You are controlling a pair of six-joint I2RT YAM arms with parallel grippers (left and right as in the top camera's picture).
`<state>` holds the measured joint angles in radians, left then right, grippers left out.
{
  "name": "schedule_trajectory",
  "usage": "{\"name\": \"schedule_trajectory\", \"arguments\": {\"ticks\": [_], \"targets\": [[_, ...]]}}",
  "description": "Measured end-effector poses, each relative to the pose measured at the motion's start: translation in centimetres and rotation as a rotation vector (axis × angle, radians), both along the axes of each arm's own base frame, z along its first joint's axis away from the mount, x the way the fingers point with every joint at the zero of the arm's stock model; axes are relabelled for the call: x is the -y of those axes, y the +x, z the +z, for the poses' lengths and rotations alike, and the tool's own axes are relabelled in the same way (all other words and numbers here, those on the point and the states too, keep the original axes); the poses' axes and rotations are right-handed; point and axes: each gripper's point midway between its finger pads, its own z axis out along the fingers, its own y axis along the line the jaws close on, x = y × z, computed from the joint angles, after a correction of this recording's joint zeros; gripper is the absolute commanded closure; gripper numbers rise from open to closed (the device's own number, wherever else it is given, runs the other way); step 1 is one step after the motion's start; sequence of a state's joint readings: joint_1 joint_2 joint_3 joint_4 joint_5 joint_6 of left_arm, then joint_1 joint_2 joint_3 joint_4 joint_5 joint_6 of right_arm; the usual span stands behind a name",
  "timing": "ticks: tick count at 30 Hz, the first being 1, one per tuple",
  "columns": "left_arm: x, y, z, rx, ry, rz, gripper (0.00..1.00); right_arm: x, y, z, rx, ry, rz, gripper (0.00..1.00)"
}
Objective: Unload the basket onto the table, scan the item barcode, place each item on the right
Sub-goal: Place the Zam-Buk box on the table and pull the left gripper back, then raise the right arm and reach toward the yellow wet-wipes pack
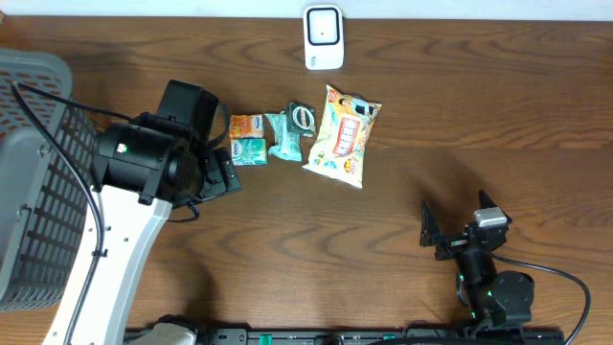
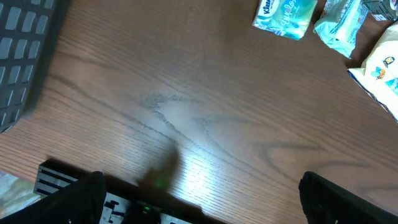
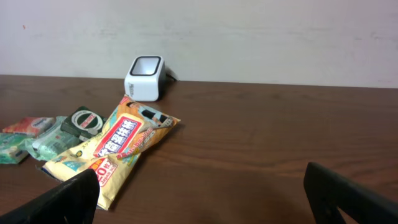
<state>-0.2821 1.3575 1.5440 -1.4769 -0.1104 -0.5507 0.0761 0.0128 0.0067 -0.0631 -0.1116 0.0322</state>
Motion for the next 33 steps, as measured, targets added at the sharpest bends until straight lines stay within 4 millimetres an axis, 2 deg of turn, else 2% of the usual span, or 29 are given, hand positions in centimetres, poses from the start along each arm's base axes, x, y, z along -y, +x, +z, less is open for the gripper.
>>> {"name": "schedule_trajectory", "arguments": {"ticks": [28,31,33], "targets": [[0.0,0.0,0.0,0.000,0.000,0.000,0.02,0.0,0.0,0.1,0.003,0.000,0.000,0.01],[0.0,0.0,0.0,0.000,0.000,0.000,0.02,-0.3,0.0,1.3,0.047,0.028,0.019,0.01],[0.0,0.0,0.0,0.000,0.000,0.000,0.02,-1.5,-0.3,2.5,0.080,0.097,0.086,0.01]]}}
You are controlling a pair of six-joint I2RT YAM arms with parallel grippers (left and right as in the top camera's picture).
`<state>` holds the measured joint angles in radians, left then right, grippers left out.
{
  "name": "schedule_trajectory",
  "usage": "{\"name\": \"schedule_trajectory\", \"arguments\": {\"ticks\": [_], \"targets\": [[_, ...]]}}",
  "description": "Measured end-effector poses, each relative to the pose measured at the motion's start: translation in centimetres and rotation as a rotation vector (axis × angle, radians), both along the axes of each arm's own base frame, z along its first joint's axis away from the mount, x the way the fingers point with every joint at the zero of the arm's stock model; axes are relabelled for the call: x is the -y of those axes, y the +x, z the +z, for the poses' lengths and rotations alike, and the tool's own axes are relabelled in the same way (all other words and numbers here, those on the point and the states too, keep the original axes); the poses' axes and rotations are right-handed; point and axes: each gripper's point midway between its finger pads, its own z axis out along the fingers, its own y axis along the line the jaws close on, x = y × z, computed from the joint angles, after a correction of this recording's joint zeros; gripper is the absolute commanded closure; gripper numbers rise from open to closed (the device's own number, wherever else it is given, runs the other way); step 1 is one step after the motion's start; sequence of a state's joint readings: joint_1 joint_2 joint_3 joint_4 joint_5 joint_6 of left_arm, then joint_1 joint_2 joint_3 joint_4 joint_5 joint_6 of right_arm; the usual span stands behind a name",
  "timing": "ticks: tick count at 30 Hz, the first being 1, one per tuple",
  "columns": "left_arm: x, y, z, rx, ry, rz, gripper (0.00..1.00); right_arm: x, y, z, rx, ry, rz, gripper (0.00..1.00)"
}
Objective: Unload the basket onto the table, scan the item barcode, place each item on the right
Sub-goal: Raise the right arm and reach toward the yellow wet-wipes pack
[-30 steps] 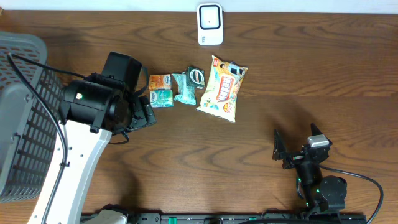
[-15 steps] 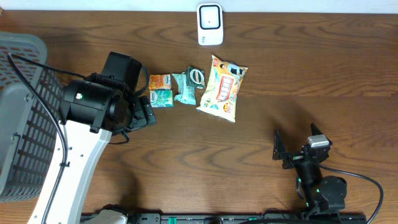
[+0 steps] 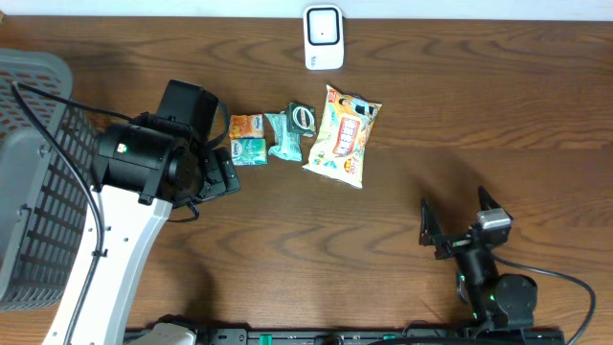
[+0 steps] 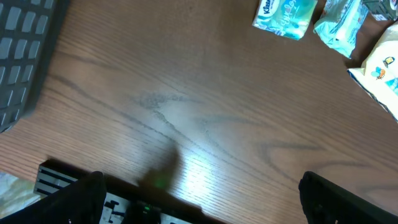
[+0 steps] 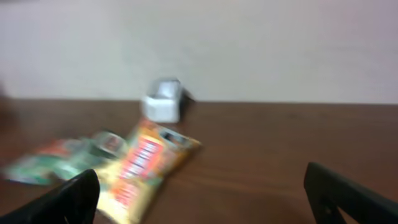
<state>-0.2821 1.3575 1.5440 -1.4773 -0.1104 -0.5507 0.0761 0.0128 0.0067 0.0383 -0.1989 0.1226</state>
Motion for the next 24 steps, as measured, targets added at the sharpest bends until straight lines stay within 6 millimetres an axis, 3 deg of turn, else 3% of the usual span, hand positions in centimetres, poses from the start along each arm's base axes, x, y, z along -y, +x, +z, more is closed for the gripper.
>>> {"name": "schedule_trajectory", "arguments": {"ticks": [5,9,18,24], "targets": [[0.0,0.0,0.0,0.000,0.000,0.000,0.02,-4.1,-1.8,0.9,-0.052,0.209,0.271,0.01],[0.0,0.0,0.0,0.000,0.000,0.000,0.03,-5.6,-2.9,2.0,-0.077,0.327,0.386,0.01],[0.0,0.0,0.0,0.000,0.000,0.000,0.02,-6.3,-3.5,2.4,-0.304,0.758,0.462,0.01],[0.0,0.0,0.0,0.000,0.000,0.000,0.02,-6.4,-3.7,3.2,-0.334,0.867,0.485,0.01]]}}
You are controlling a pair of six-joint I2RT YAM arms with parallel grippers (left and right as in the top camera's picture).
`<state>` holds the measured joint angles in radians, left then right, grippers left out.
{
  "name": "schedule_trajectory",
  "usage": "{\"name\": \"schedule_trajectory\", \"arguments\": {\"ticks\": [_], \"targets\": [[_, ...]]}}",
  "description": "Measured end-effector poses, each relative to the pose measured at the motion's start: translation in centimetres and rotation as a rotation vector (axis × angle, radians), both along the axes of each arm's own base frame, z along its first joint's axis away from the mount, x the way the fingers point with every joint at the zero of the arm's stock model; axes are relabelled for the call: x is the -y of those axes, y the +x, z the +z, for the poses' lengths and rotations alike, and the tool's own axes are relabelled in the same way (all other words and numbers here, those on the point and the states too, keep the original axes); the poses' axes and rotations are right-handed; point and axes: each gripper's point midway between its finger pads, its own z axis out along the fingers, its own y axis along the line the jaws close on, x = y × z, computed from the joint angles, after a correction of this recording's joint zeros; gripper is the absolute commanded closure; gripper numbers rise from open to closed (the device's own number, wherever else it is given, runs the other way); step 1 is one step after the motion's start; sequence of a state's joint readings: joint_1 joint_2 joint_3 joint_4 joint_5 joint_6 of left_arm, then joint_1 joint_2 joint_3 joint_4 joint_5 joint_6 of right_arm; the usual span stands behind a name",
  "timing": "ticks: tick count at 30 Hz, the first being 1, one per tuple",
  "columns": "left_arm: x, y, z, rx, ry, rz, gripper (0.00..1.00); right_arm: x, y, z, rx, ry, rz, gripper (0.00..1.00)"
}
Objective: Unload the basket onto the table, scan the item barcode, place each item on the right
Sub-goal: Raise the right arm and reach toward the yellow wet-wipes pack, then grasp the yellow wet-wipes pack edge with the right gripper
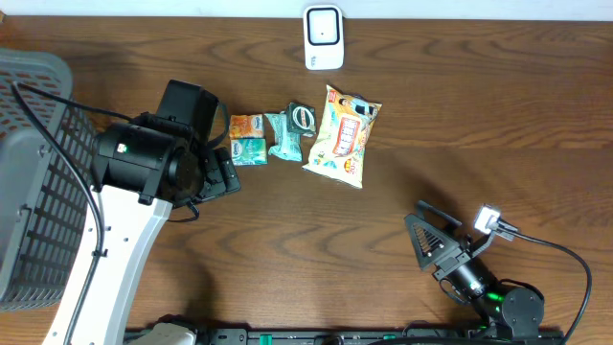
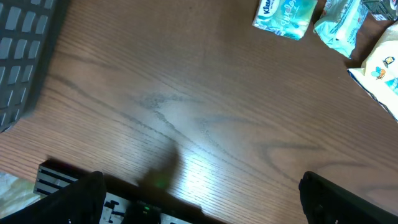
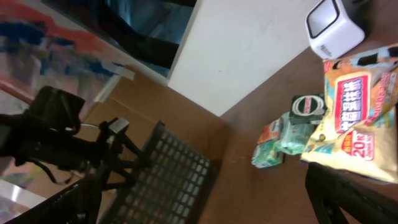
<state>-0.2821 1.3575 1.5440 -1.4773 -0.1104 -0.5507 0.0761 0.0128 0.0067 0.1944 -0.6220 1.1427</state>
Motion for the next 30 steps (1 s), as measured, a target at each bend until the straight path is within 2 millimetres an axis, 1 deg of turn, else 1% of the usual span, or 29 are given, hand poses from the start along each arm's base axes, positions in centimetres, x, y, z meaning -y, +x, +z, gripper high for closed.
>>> {"name": "schedule_trajectory", "arguments": {"ticks": [3,9,12,14,15,17,18,22,24,26,28,30], "targets": [[0.0,0.0,0.0,0.000,0.000,0.000,0.02,-0.1,-0.1,0.4,0.003,0.018,0.010,0.01],[0.0,0.0,0.0,0.000,0.000,0.000,0.03,0.0,-0.6,2.3,0.087,0.037,0.014,0.01],[0.0,0.0,0.0,0.000,0.000,0.000,0.02,0.6,-0.6,3.6,0.141,0.056,-0.025,0.01],[0.0,0.0,0.0,0.000,0.000,0.000,0.02,1.1,-0.4,4.2,0.153,0.068,-0.063,0.01],[0.0,0.0,0.0,0.000,0.000,0.000,0.02,1.6,-0.2,4.8,0.168,0.073,-0.093,0.01],[0.0,0.0,0.0,0.000,0.000,0.000,0.02,2.1,-0.4,6.3,0.211,0.069,-0.133,0.01],[0.0,0.0,0.0,0.000,0.000,0.000,0.02,2.5,-0.6,7.6,0.250,0.057,-0.160,0.01],[0.0,0.0,0.0,0.000,0.000,0.000,0.03,3.5,-1.9,13.9,0.432,-0.053,-0.272,0.01],[0.0,0.0,0.0,-0.001,0.000,0.000,0.02,4.0,-2.1,16.7,0.479,-0.128,-0.329,0.01],[0.0,0.0,0.0,-0.001,0.000,0.000,0.02,4.3,-1.6,18.4,0.479,-0.204,-0.368,0.01],[0.0,0.0,0.0,-0.001,0.000,0.000,0.02,4.4,-0.4,19.8,0.446,-0.286,-0.392,0.01],[0.0,0.0,0.0,-0.001,0.000,0.000,0.02,4.3,1.2,20.0,0.387,-0.367,-0.390,0.01]]}}
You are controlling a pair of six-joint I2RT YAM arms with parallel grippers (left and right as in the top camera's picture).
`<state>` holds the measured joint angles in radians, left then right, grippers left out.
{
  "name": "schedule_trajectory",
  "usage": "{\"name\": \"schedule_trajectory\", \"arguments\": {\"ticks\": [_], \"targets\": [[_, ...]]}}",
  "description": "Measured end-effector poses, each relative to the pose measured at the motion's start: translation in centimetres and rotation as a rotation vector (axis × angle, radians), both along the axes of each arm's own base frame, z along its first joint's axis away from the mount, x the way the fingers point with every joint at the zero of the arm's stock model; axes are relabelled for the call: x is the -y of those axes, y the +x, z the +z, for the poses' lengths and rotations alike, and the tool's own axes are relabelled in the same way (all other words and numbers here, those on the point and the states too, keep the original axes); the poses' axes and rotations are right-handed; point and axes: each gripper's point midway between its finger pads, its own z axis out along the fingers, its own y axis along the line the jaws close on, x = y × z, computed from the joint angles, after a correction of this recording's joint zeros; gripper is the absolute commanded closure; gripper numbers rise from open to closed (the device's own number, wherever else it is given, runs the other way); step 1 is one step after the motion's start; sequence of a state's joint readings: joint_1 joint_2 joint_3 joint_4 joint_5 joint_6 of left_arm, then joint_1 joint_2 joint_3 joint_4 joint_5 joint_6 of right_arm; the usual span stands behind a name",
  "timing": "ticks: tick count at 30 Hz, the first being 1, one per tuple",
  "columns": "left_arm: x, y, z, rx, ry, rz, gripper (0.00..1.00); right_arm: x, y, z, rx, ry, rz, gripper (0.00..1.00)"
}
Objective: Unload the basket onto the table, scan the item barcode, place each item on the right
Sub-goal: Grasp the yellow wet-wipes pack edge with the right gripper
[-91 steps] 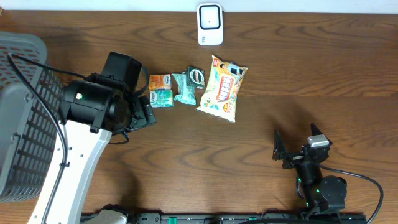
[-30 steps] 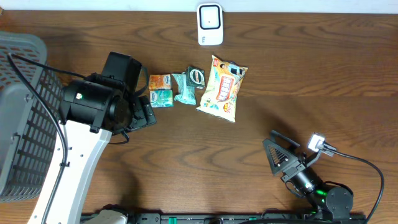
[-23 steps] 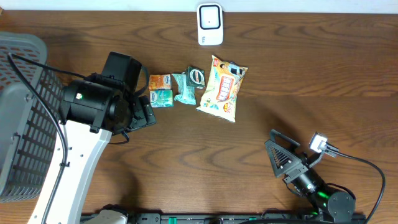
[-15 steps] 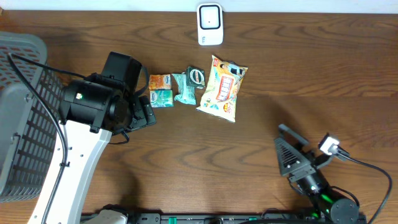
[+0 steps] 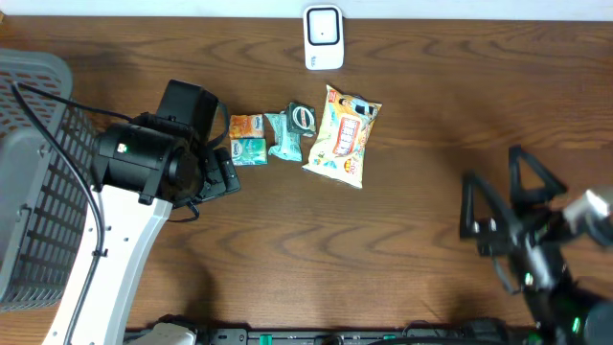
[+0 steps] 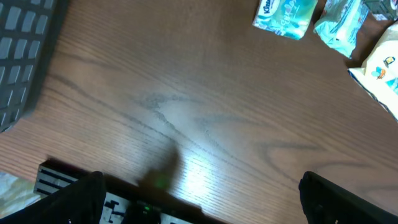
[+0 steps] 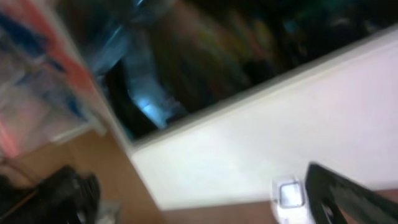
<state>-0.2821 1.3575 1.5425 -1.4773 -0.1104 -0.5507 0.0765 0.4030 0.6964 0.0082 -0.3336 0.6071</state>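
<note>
A white scanner (image 5: 324, 36) stands at the table's far edge, and shows blurred in the right wrist view (image 7: 289, 198). In front of it lie a yellow snack bag (image 5: 343, 134), a green wipes packet (image 5: 285, 136), an orange tissue pack (image 5: 246, 126) and a teal Kleenex pack (image 5: 249, 149) (image 6: 284, 17). My left gripper (image 5: 222, 174) (image 6: 199, 211) hangs open over bare wood just left of the packs. My right gripper (image 5: 503, 203) (image 7: 205, 205) is open and empty at the right, blurred, its camera tilted up at the wall.
A grey mesh basket (image 5: 34, 172) (image 6: 25, 50) fills the left edge of the table. A black rail (image 5: 335, 335) runs along the front edge. Bare wood lies between the items and the right arm.
My right arm has moved from the front right toward the right edge. Its view has swung from the items and basket to the wall and scanner top. The left arm and items are unchanged.
My right gripper first sat open at the front right, facing the items and scanner. Then it shifted slightly with a blurred view, then tilted toward the basket side, and now stands farther right. The left gripper stayed open beside the tissue packs throughout.
</note>
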Motion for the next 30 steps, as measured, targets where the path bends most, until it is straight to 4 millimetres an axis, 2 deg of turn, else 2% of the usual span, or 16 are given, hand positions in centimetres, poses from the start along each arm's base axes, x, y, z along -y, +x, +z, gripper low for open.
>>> {"name": "schedule_trajectory", "arguments": {"ticks": [3,8,10,16,19,22,23,24,25,27,30], "targets": [[0.0,0.0,0.0,-0.001,0.000,0.000,0.02,-0.4,3.2,-0.8,-0.153,-0.108,-0.009,0.01],[0.0,0.0,-0.1,-0.003,0.001,0.000,0.03,-1.1,8.5,-4.4,-0.465,-0.220,0.025,0.01],[0.0,0.0,-0.1,-0.003,0.001,0.000,0.03,-1.7,10.3,-6.5,-0.591,-0.259,0.053,0.01],[0.0,0.0,-0.1,-0.004,0.001,0.000,0.02,-5.3,13.9,-12.8,-0.822,-0.372,0.184,0.01],[0.0,0.0,-0.1,-0.004,0.001,0.000,0.02,-7.2,14.9,-16.1,-0.896,-0.393,0.256,0.01],[0.0,0.0,-0.1,-0.004,0.001,0.000,0.02,-8.5,15.9,-18.4,-0.954,-0.372,0.301,0.01],[0.0,0.0,-0.1,-0.004,0.001,0.000,0.03,-8.8,16.1,-19.1,-0.984,-0.347,0.309,0.14],[0.0,0.0,-0.1,-0.004,0.001,0.000,0.02,-8.9,16.3,-19.7,-1.012,-0.328,0.312,0.48],[0.0,0.0,-0.1,-0.004,0.001,0.000,0.02,-9.1,16.4,-20.2,-1.037,-0.306,0.313,0.62],[0.0,-0.1,-0.1,-0.004,0.001,0.000,0.03,-9.6,16.8,-21.2,-1.077,-0.272,0.318,0.78],[0.0,0.0,-0.1,-0.003,0.001,0.000,0.02,-10.9,16.8,-23.0,-1.126,-0.279,0.334,0.86]]}}
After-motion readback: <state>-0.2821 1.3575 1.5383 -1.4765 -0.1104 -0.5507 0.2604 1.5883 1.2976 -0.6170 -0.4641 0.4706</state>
